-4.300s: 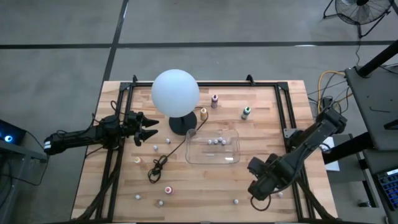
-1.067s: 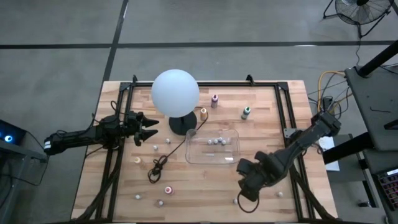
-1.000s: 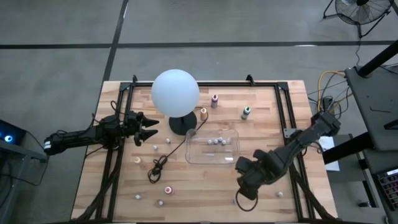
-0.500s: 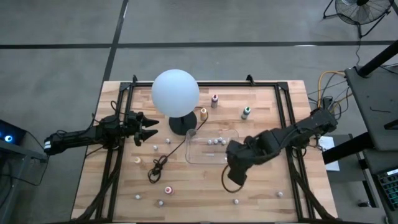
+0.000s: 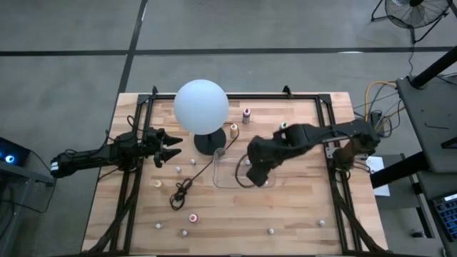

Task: Pick & Place food coloring
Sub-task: Put the small black food coloring bottle into the transparent bin

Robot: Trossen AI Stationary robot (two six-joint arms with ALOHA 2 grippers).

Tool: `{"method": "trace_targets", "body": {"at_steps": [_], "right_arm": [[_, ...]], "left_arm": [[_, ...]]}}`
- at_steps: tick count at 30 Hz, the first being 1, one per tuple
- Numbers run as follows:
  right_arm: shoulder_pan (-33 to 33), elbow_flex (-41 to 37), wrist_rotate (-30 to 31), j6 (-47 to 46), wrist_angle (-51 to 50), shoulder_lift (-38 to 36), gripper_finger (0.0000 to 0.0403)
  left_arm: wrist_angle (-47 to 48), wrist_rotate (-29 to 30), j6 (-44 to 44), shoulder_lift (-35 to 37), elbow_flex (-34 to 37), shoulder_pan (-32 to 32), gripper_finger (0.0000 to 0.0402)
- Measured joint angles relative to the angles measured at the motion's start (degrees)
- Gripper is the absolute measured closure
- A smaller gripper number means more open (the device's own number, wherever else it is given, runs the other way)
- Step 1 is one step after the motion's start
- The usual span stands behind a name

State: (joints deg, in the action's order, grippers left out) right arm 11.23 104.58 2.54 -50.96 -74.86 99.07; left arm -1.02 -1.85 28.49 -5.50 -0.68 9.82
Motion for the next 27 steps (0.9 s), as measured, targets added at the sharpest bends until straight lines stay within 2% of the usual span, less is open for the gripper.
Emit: {"method": "trace_targets", "body": {"at_steps": [13, 27], "right_arm": [[-6.8, 11.3, 0.4, 2.7, -0.8, 7.9, 0.0335], [-5.6, 12.1, 0.7, 14.9, -1.7, 14.9, 0.0335]], "left_arm": [[0.1, 0.0, 0.0, -0.2, 0.0, 0.0, 0.0122], [0.1, 0.0, 0.0, -0.2, 0.0, 0.0, 0.0122]]}}
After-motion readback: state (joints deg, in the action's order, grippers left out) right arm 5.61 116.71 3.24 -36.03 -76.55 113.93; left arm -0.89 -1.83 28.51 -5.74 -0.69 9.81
